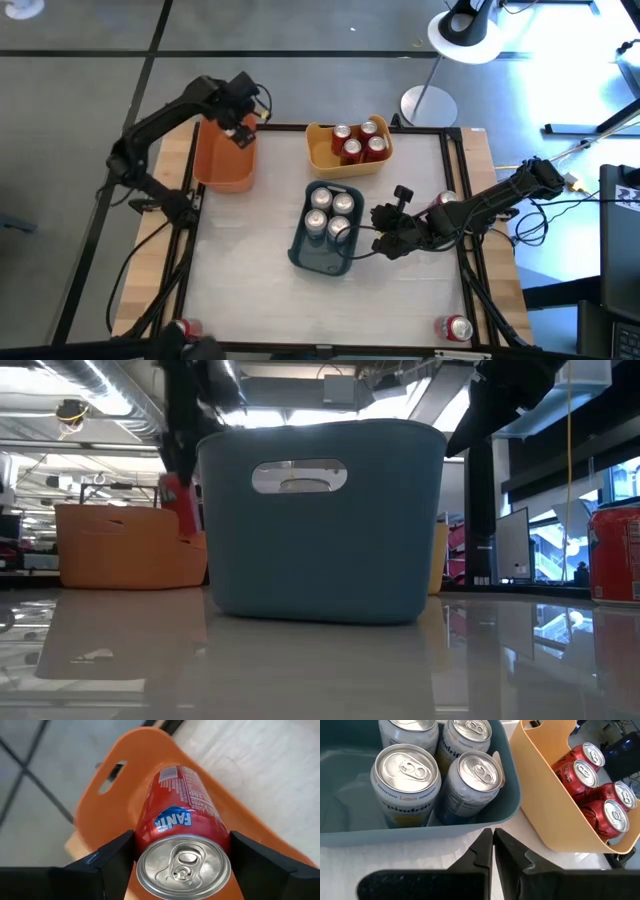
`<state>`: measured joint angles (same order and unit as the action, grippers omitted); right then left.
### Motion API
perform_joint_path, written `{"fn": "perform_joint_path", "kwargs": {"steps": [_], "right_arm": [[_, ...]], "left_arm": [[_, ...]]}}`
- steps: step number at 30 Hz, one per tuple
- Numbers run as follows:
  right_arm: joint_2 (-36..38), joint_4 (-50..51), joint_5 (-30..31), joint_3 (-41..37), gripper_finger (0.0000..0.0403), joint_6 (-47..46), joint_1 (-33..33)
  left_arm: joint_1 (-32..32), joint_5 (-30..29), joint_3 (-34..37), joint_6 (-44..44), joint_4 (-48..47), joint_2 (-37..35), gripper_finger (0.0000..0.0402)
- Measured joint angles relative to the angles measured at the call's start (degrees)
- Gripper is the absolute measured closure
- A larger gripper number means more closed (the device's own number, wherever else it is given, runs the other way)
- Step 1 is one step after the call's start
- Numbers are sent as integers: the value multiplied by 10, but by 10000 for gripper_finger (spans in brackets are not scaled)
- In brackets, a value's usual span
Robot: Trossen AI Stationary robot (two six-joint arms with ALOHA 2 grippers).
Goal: Sort soda cans
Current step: Put the top left orange soda can into the orange bin
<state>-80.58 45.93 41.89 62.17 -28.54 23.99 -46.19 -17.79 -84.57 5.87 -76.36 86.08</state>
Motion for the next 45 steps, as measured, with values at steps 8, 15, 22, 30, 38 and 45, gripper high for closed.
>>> {"fn": "perform_joint_path", "kwargs": {"steps": [8,15,22,30,38,45], "right_arm": [[0,-14,-3,0,384,0,0],[0,-18,-6,0,384,3,0],[0,-29,-21,0,384,-12,0],[0,-29,-35,0,384,-12,0],[0,-28,-49,0,355,-16,0],[2,27,-49,27,235,5,-9]], "left_arm": [[-62,8,5,21,56,97,126],[-68,14,5,49,76,155,126],[-68,11,3,58,85,162,125],[-72,9,4,50,87,162,115],[-79,-24,5,24,82,165,44],[-76,-19,5,42,36,153,34]]}}
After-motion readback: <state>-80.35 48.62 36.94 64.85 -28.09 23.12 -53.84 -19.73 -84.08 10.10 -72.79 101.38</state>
